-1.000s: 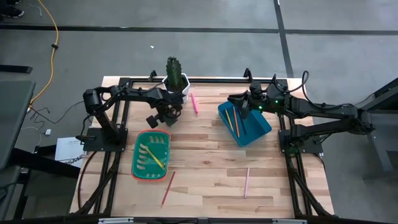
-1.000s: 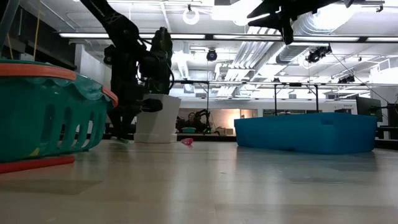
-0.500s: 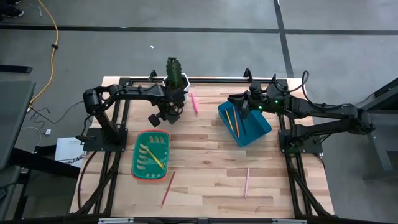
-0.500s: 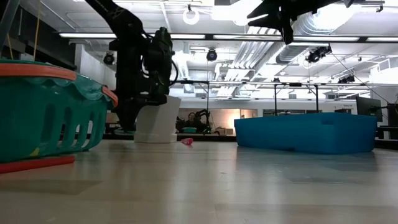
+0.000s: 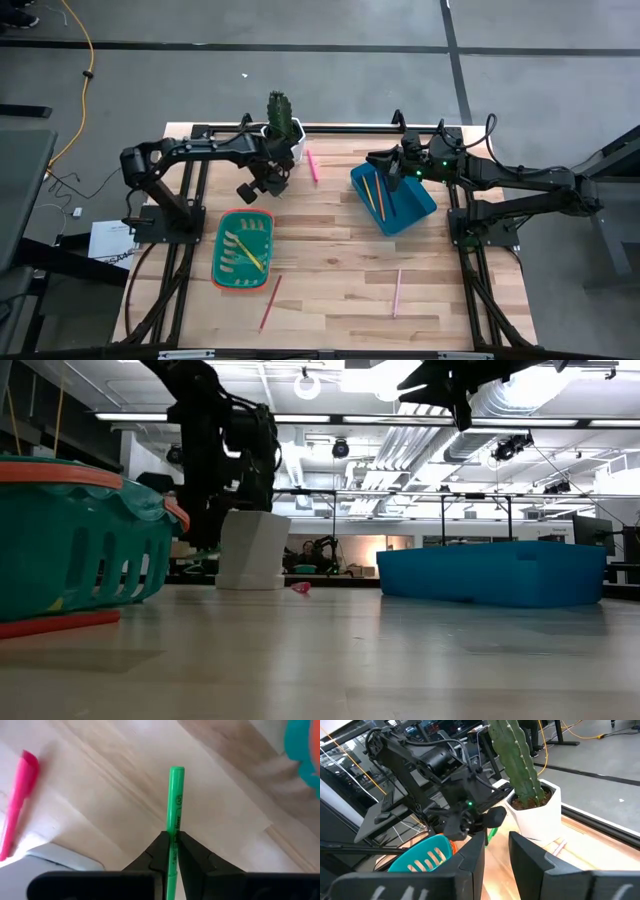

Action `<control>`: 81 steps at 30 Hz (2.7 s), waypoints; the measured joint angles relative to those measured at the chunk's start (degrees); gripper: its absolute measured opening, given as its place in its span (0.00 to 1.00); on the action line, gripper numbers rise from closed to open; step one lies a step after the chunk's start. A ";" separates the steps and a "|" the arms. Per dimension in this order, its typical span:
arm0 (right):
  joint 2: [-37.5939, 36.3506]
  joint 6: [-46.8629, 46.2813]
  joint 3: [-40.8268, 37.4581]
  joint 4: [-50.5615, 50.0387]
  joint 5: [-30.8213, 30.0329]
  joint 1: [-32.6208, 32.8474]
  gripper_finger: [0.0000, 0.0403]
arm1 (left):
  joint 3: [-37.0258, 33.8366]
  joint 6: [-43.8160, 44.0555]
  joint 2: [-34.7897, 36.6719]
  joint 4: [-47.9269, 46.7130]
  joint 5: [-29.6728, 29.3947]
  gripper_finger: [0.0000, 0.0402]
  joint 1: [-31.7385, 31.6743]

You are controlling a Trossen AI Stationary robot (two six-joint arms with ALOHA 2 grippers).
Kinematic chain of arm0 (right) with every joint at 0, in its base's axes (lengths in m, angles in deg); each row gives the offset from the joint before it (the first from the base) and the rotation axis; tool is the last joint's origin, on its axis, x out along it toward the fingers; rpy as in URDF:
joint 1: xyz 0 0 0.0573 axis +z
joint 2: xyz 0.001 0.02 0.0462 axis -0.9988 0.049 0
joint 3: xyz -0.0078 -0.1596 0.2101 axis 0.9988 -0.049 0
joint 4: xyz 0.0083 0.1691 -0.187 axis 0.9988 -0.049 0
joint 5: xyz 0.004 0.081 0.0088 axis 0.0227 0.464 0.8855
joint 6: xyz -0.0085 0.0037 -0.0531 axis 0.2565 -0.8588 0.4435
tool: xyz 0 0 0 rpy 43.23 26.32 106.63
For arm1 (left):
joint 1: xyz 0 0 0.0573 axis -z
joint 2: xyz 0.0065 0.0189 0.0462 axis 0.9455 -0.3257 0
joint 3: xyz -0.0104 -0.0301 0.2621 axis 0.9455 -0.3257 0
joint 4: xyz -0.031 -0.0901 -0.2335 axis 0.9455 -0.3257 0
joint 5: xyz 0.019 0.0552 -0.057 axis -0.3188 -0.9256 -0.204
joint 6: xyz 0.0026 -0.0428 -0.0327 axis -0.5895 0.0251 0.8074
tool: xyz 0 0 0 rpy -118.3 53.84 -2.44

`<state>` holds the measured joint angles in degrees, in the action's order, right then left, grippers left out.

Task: Sort pens & pencils
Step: Put the green pen into the green basket

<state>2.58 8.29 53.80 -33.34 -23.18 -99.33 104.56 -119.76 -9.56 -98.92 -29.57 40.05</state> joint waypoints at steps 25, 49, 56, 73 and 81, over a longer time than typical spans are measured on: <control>0.00 -2.01 0.00 0.01 -0.22 0.00 0.20 | 3.43 5.11 14.71 -3.88 4.59 0.06 2.38; 0.00 -5.12 0.00 0.04 -1.40 0.00 0.20 | 3.43 23.16 26.32 -12.78 9.15 0.06 25.85; 0.00 -5.15 -0.01 0.03 -1.38 0.00 0.20 | 0.78 29.89 26.32 -11.11 11.23 0.06 32.57; 0.00 -5.05 -0.01 0.01 -0.60 0.00 0.20 | -11.53 35.58 26.30 -5.60 4.56 0.06 38.08; 0.00 -5.04 -0.01 0.01 0.07 0.01 0.20 | -14.72 37.05 26.23 -5.34 5.05 0.16 38.10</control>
<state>2.58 3.25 53.79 -33.33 -23.11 -99.32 89.84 -82.71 16.67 -104.26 -24.52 78.14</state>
